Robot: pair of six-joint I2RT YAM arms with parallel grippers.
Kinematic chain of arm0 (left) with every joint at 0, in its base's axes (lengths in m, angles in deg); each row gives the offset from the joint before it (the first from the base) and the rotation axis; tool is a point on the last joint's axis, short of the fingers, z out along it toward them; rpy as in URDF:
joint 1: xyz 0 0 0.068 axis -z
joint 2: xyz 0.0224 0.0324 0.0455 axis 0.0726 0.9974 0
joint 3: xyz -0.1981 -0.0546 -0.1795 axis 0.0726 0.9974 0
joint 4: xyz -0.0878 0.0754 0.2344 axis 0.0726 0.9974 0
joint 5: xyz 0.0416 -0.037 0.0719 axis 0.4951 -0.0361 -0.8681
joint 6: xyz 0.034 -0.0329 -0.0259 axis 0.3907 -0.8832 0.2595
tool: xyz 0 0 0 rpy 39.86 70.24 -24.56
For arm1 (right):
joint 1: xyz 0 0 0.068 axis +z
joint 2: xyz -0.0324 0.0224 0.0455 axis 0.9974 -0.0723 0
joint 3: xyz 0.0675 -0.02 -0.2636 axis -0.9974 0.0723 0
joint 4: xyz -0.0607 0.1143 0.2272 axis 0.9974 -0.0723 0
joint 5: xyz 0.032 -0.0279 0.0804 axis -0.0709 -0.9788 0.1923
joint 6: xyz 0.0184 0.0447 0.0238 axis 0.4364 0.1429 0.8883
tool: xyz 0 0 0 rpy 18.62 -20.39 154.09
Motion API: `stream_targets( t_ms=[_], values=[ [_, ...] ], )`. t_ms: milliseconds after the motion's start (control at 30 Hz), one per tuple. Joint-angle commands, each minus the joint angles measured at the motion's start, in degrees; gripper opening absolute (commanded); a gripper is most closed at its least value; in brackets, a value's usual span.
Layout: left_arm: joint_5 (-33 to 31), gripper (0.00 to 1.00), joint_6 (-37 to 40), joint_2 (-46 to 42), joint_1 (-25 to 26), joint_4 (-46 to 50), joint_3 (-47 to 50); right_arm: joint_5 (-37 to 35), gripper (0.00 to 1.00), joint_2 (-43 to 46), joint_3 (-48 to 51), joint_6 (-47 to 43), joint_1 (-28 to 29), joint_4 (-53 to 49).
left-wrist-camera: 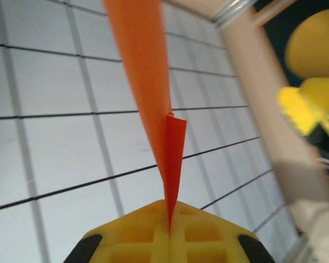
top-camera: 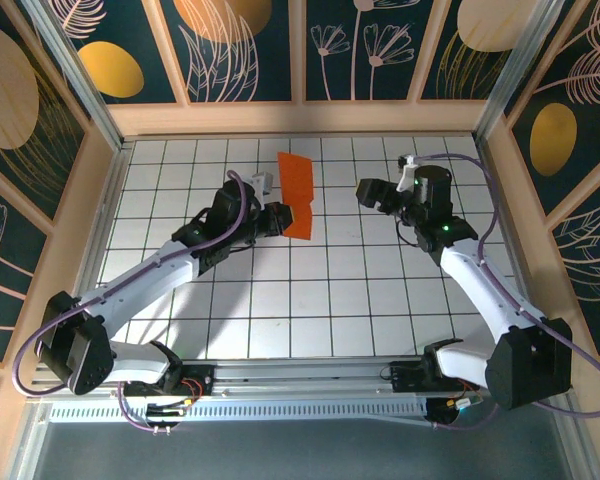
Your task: Fold a paper plane with a square sheet of paper (fold left side to right side)
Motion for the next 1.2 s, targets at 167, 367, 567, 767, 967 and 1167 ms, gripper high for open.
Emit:
stream_targets(
  t_ms=[167,367,567,767,967,1167],
  values=[
    [-23.17,0.0,6.78,7.53,5.11,36.15,-16.53,-14.31,0.96,-1.48,0.68,-5.26,-0.57,-2.43],
    [-40.69,0.0,0.93,18.58,11.7,55.76,-29.23,-15.68,0.99,-2.76,1.16,-5.66,-1.02,-2.01],
    [-46.37,0.0,-6.9,30.43,15.93,63.93,-33.39,-15.22,0.99,-2.95,1.89,-5.69,-1.94,-1.39],
    [-47.65,0.0,-12.45,40.18,19.01,65.56,-35.49,-13.75,0.99,-3.56,1.84,-6.2,-2.67,-1.33],
    [-45.77,0.0,-14.12,46.32,19.79,65.1,-36.48,-13.57,0.99,-3.74,2.55,-6.35,-3.06,-1.12],
    [-38.46,0.08,-11.28,45.62,19.77,55.02,-34.15,-12.0,0.99,-3.57,3.16,-6.5,-3.4,-1.24]
  ],
)
